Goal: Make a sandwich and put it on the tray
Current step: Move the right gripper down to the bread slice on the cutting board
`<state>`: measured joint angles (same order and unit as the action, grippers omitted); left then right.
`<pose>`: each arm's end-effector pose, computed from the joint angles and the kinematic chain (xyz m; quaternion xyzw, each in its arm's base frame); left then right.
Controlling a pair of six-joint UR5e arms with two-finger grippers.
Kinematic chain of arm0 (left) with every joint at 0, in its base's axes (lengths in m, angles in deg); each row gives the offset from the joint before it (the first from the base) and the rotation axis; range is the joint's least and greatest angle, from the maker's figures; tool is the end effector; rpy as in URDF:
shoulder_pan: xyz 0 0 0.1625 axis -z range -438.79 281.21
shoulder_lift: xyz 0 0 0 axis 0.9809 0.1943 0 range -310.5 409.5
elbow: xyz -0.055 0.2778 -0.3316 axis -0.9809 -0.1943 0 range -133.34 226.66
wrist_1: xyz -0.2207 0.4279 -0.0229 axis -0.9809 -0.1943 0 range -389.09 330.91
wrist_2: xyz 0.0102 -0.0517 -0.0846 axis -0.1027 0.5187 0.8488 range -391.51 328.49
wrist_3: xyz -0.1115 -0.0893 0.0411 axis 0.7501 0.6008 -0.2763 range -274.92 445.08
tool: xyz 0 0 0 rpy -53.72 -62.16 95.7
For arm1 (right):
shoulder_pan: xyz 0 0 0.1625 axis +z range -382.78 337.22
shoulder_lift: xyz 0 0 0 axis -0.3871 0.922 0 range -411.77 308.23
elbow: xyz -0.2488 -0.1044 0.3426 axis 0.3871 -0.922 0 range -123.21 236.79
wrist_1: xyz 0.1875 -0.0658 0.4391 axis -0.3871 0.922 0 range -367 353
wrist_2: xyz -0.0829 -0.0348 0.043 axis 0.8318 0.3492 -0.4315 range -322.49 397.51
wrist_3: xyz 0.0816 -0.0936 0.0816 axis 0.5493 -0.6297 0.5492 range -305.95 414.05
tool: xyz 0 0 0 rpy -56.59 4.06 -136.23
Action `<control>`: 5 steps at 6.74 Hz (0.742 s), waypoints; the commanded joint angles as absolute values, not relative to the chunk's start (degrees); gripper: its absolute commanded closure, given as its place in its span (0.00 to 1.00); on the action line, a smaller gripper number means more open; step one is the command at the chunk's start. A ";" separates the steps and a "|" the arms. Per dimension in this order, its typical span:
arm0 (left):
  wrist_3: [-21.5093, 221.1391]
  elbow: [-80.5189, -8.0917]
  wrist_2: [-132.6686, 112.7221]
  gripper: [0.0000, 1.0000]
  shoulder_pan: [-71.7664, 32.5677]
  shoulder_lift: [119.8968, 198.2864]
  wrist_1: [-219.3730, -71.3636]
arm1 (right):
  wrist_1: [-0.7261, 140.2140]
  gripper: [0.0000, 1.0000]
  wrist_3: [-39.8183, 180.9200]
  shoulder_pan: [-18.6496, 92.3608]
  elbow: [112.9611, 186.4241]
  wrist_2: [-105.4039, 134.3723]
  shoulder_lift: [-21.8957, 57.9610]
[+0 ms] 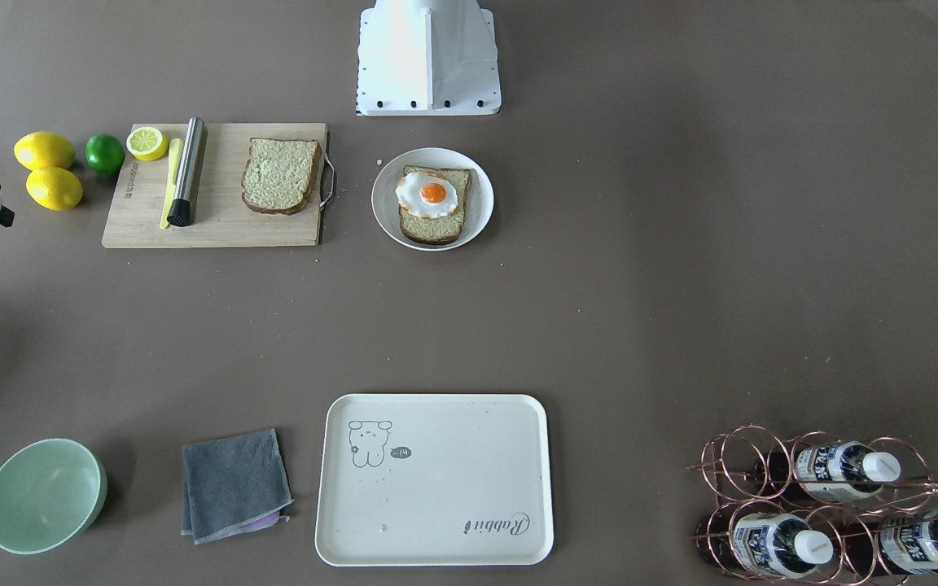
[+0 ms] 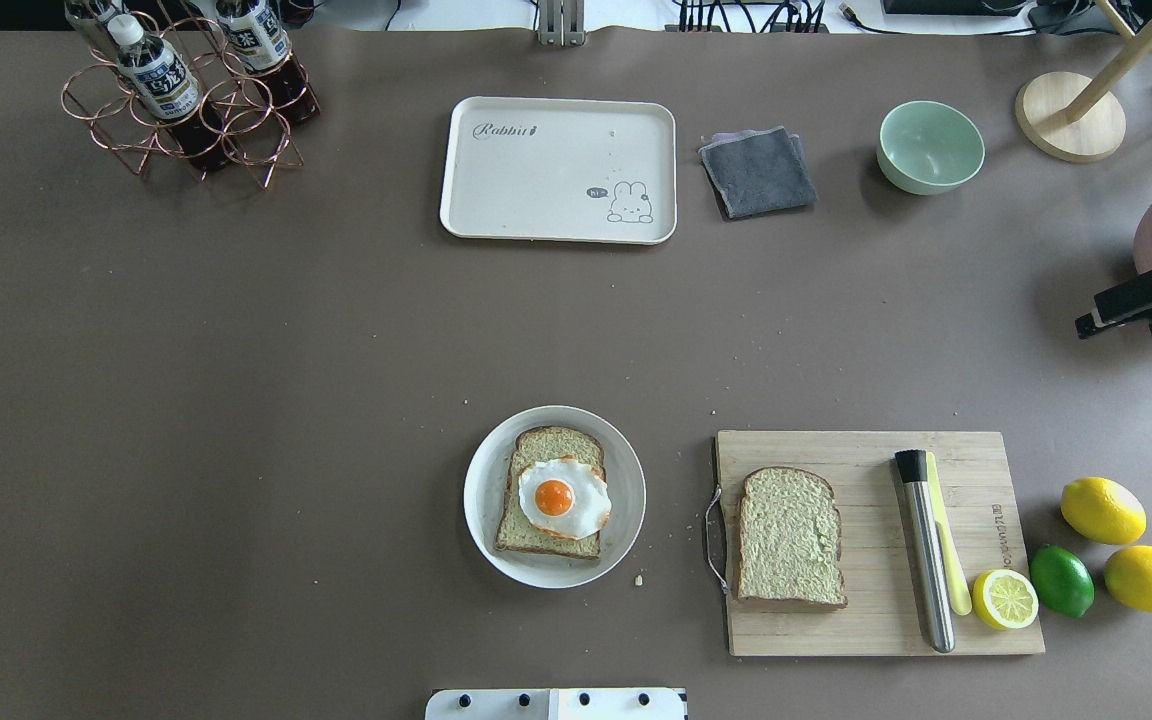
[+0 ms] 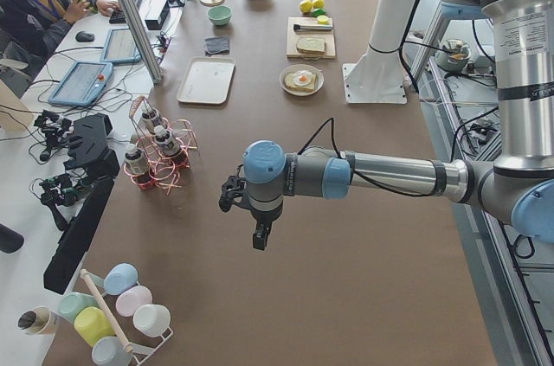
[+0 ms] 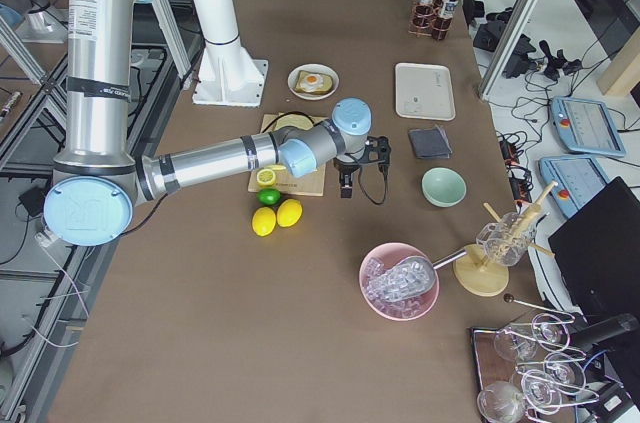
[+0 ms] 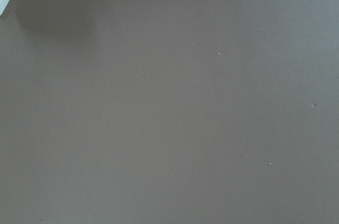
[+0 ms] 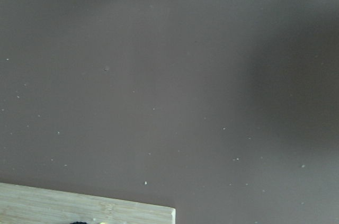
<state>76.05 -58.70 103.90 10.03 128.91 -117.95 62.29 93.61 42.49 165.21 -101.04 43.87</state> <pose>-0.0175 -0.4880 0.6504 0.0557 0.3829 0.0943 0.9173 -0.2087 -0.5052 0.5210 0.0129 -0.4730 -0.0048 0.8810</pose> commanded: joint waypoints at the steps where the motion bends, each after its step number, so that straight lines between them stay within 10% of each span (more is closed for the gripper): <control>1: 76.12 -58.72 103.93 0.02 9.89 128.86 -117.95 | 47.38 0.04 113.55 32.39 165.85 -98.66 44.64; 5: 76.03 -58.63 103.76 0.02 9.89 128.78 -118.03 | 45.38 0.06 131.99 10.58 172.71 -80.22 43.51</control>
<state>76.04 -58.64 103.84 9.89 128.83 -118.03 45.55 128.91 15.63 172.03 -84.87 44.08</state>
